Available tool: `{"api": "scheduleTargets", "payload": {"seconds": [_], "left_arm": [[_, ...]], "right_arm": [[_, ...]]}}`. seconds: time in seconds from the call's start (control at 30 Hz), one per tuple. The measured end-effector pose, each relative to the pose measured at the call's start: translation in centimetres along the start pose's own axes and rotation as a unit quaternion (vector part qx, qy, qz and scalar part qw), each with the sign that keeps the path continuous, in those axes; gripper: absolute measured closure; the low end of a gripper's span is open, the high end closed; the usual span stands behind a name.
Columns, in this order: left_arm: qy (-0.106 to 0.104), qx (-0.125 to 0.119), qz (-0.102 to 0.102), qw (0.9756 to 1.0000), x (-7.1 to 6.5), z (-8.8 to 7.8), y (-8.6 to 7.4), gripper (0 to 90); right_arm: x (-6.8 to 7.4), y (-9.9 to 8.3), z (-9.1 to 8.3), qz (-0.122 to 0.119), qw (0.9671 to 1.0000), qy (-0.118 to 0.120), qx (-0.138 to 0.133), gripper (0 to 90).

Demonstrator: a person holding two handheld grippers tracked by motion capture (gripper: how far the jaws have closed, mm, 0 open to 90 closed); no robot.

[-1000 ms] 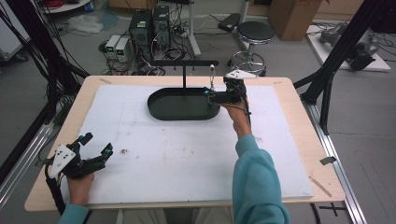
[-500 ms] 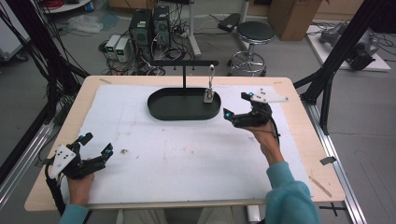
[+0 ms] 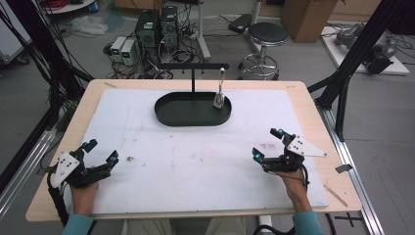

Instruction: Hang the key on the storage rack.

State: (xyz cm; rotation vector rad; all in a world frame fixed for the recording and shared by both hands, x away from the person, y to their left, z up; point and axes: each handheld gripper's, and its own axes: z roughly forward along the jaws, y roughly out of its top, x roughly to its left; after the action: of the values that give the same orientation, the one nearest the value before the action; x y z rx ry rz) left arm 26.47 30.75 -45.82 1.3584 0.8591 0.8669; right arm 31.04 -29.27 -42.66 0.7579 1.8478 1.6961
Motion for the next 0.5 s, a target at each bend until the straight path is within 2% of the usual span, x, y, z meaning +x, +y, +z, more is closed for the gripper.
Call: {"api": "scheduleTargets", "payload": {"seconds": [0.1,0.23,0.43,0.5], "left_arm": [[0.000,0.000,0.000,1.0000,0.0,0.0,0.0,13.2],[0.000,0.001,0.000,1.0000,0.0,0.0,0.0,13.2],[0.000,0.000,0.000,1.0000,0.0,0.0,0.0,13.2],[0.000,0.000,0.000,1.0000,0.0,0.0,0.0,13.2]], "right_arm": [[0.1,-1.4,-0.6,0.000,0.9999,-0.015,-0.006,0.6],[0.1,-2.8,-1.0,0.005,0.9997,-0.021,-0.012,0.6],[0.0,-3.0,-1.0,0.004,0.9994,-0.029,-0.016,0.6],[0.0,-3.1,-1.2,0.013,0.9991,-0.032,-0.025,0.7]]}}
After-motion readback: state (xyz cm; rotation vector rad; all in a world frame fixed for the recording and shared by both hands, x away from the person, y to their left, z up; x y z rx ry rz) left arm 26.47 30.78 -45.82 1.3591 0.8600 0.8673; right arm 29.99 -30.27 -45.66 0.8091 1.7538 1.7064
